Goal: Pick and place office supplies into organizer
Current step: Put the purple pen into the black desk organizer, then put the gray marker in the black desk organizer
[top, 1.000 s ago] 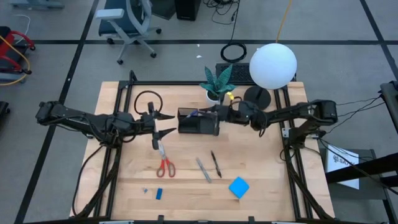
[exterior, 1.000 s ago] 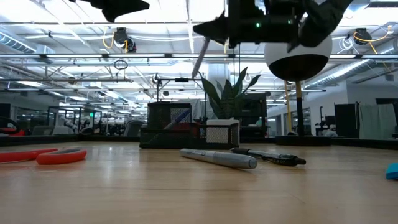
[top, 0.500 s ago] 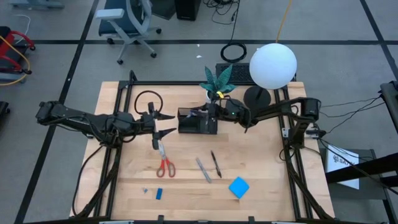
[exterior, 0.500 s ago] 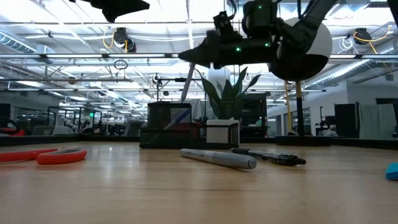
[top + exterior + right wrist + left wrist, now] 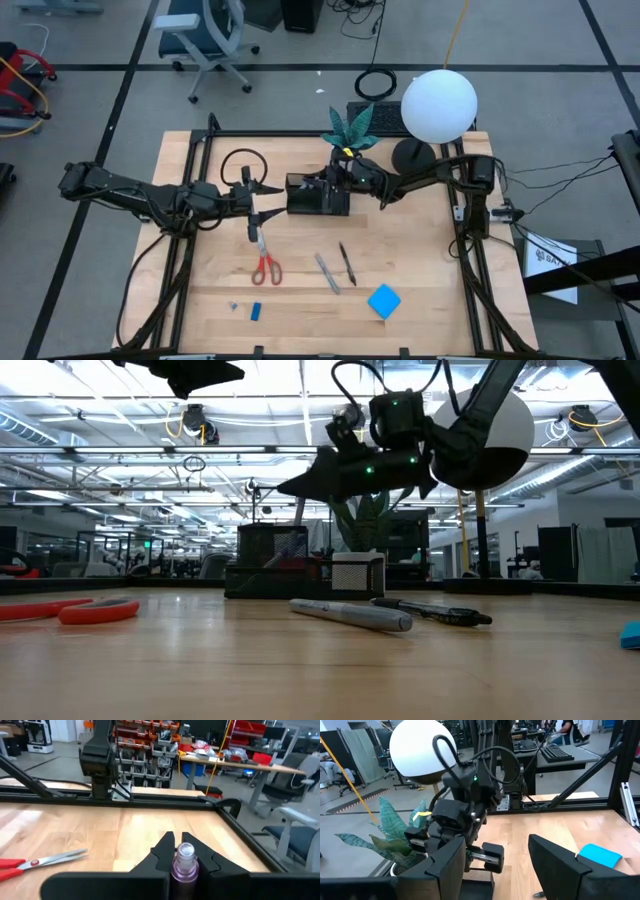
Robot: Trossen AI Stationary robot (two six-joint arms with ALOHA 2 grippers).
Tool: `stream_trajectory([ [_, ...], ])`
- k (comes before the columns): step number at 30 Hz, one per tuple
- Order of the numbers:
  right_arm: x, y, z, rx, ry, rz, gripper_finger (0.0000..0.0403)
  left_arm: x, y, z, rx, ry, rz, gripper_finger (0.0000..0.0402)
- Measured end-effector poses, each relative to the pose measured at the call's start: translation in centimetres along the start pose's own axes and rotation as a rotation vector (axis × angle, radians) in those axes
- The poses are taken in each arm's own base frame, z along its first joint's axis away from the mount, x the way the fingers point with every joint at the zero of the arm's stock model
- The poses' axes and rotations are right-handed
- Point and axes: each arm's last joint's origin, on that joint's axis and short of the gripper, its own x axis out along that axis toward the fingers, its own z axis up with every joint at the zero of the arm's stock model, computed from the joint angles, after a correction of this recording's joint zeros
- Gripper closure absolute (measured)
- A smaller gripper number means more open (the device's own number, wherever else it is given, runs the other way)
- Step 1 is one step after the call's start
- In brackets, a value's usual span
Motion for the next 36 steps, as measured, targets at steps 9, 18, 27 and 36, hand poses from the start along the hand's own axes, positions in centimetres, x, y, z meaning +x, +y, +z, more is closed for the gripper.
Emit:
stream_trajectory([
  [9, 0.0, -0.1, 0.1, 0.007, 0.002, -0.004, 0.0342, 0.0, 0.0, 0.0, -0.001, 0.001, 0.0, 0.0176],
  [18, -0.1, 0.0, 0.4, -0.001, -0.014, -0.006, 0.0311, 0.0, 0.0, 0.0, -0.003, 0.004, 0.0, 0.0176],
  [27, -1.7, 1.4, 4.5, -0.114, -0.042, 0.035, 0.032, 0.0, -0.2, -0.3, -0.021, 0.022, -0.048, 0.0176],
  [36, -4.5, 2.7, 8.8, -0.141, -0.045, 0.081, 0.0322, 0.2, -0.5, -1.1, 0.005, 0.099, -0.092, 0.0176],
])
